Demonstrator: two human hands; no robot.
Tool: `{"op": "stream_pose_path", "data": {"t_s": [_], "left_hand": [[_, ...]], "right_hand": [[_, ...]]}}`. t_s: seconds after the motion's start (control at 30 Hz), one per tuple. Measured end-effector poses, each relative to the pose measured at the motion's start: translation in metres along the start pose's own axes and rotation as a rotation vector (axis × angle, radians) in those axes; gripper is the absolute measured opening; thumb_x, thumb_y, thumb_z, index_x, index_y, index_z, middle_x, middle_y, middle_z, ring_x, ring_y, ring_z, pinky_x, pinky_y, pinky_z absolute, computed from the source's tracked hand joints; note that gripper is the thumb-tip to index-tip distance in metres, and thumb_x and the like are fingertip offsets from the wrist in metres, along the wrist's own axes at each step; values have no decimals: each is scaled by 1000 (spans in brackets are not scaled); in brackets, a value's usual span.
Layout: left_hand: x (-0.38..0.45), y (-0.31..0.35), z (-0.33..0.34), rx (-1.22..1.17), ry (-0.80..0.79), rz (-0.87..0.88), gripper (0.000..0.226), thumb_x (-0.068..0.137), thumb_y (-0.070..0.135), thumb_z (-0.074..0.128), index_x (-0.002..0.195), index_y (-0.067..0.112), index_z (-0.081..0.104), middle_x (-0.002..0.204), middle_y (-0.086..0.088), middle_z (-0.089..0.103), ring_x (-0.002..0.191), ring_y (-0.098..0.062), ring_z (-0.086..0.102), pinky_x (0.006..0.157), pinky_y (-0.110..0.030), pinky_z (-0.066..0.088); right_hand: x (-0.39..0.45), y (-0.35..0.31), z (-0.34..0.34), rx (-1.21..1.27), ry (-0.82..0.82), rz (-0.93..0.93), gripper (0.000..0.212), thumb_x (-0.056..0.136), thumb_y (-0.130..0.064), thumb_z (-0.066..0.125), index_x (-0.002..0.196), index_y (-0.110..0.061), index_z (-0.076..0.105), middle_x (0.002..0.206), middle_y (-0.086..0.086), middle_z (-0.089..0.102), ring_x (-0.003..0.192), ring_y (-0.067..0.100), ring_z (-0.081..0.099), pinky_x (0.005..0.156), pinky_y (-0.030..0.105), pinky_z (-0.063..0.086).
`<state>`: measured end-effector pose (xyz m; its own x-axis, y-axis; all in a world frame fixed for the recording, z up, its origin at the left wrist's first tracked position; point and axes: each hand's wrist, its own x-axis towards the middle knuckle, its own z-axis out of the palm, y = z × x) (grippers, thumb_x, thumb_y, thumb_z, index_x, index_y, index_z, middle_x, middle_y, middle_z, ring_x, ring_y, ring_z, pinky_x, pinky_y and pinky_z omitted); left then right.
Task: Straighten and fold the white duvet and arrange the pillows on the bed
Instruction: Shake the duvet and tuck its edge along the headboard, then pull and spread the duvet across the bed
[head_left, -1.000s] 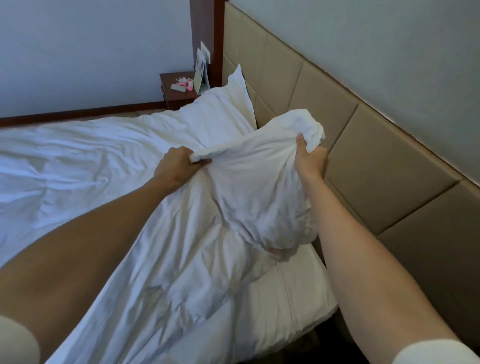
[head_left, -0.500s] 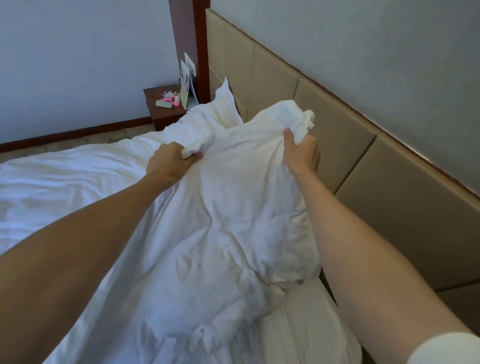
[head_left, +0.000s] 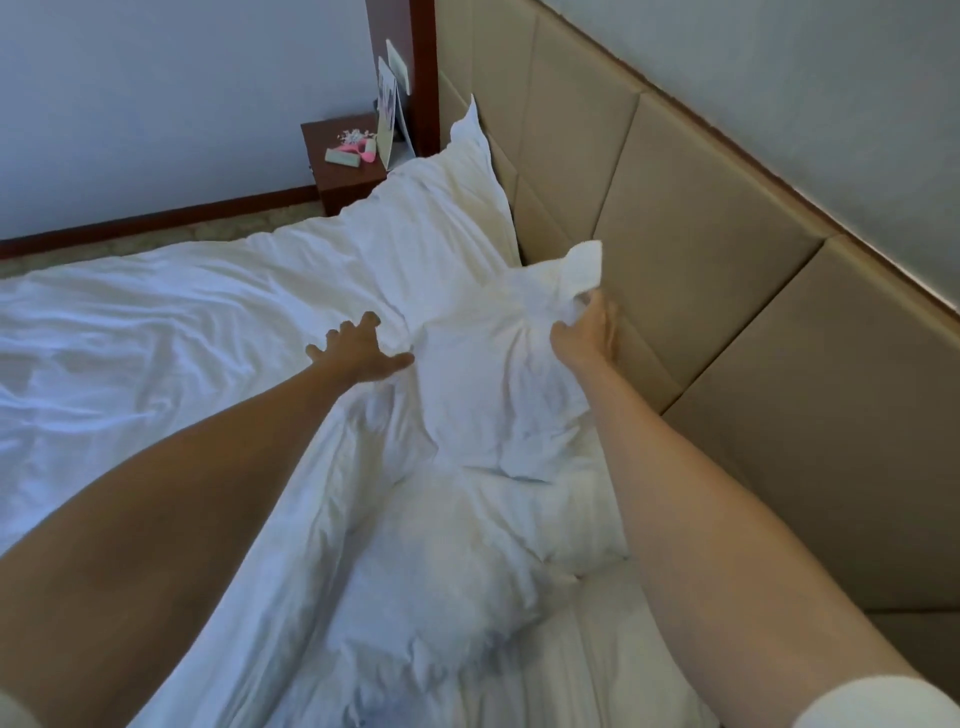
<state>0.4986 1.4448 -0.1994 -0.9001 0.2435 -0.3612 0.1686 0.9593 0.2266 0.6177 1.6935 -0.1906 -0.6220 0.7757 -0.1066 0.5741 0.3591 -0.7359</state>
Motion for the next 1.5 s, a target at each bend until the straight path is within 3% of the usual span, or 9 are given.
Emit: {"op": "stream_pose_path", "data": {"t_s": [0.17, 0.33, 0.53, 0.63, 0.73, 0.83, 1.07, 1.27, 1.5], "left_hand": [[-37, -27, 33, 43, -138, -7, 52, 93, 48, 56, 132, 14, 51, 145, -7, 46, 134, -31, 42, 113, -58, 23], [-94, -79, 60, 2, -206, -57, 39, 94, 34, 55, 120, 6, 60, 130, -12, 57, 118, -32, 53, 107, -52, 38], [-181, -134, 67, -69, -226, -123, 38, 97, 27, 51, 120, -1, 62, 126, -15, 60, 114, -32, 57, 95, -37, 46], [-223, -167, 67, -171, -224, -165, 33, 95, 21, 51, 110, -5, 66, 100, -20, 72, 96, -30, 68, 89, -36, 54], [-274, -208, 70, -268, -198, -211, 26, 94, 19, 53, 106, -1, 64, 94, -20, 74, 84, -28, 72, 77, -30, 54], [-334, -255, 76, -344, -180, -254, 26, 94, 16, 52, 104, -5, 65, 92, -19, 74, 73, -26, 72, 65, -25, 50], [-494, -384, 105, -483, -119, -415, 24, 94, 15, 51, 104, -4, 63, 87, -15, 75, 73, -28, 74, 67, -26, 52], [-622, -487, 137, -554, -58, -566, 22, 97, 13, 49, 104, -4, 61, 89, -16, 74, 67, -25, 70, 38, -16, 40], [-696, -555, 200, -619, -10, -645, 22, 91, 11, 50, 96, -6, 64, 84, -19, 74, 66, -29, 71, 61, -28, 54]], "right_hand": [[-52, 36, 20, -91, -217, 88, 35, 88, -16, 57, 123, -9, 57, 135, 11, 48, 118, 30, 53, 85, 30, 43], [-116, 57, 42, -75, -381, 103, 17, 90, -10, 52, 103, -10, 63, 110, 8, 61, 105, 29, 59, 78, 31, 47], [-194, 49, 58, -127, -506, 33, 26, 88, -10, 46, 64, -18, 42, 72, 3, 49, 78, 30, 56, 63, 30, 45], [-228, 42, 70, -138, -561, -15, 16, 85, -15, 47, 72, -13, 55, 86, 10, 62, 86, 33, 66, 67, 34, 55], [-266, 38, 90, -132, -626, -52, 24, 81, -15, 48, 91, -3, 66, 94, 17, 69, 85, 32, 70, 72, 42, 61], [-329, 24, 102, -171, -689, -103, 17, 83, -11, 50, 83, -1, 64, 88, 18, 70, 82, 30, 70, 74, 43, 61], [-509, -2, 137, -255, -849, -245, 19, 86, -5, 55, 97, 2, 69, 89, 21, 72, 86, 32, 73, 73, 42, 60], [-660, -5, 172, -316, -994, -368, 17, 86, -5, 57, 96, 2, 70, 88, 22, 74, 84, 32, 74, 73, 40, 61], [-754, 39, 213, -349, -1084, -262, 19, 86, -10, 59, 100, -1, 67, 84, 17, 72, 73, 26, 68, 62, 31, 55]]}}
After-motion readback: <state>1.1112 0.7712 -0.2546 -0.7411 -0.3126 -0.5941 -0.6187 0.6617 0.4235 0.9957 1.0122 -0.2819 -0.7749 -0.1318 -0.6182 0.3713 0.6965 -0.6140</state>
